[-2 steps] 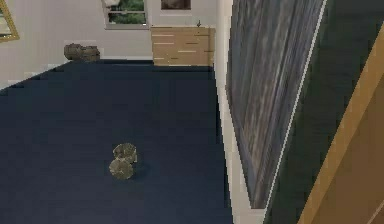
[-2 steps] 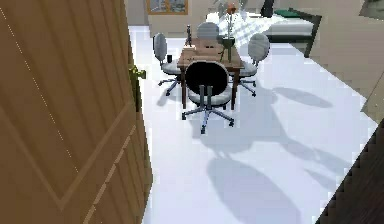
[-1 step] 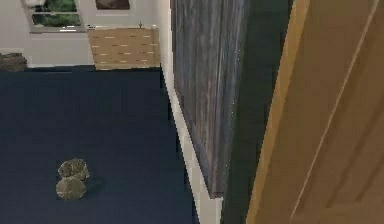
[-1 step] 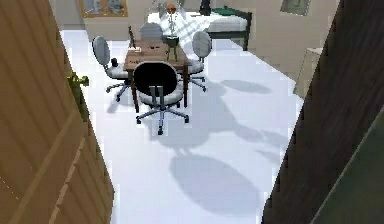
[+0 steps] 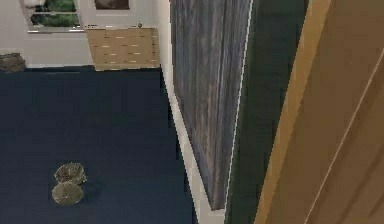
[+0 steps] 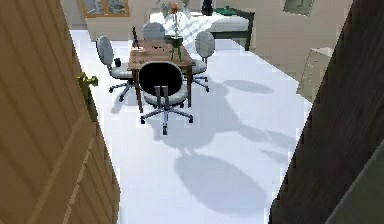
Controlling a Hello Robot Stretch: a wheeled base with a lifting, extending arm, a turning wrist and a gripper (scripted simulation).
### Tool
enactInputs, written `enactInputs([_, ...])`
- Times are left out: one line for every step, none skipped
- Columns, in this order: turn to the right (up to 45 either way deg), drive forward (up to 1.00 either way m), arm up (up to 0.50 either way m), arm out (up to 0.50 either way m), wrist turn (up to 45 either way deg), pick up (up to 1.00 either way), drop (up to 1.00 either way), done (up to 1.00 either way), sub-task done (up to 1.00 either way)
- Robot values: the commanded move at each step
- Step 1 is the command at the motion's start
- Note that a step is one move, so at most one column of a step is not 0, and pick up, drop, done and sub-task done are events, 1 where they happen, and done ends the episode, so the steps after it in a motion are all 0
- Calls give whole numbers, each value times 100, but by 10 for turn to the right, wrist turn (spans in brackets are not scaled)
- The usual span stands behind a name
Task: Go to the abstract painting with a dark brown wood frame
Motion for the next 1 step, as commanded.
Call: enactInputs([0,0,0,0,0,0,0,100,0])
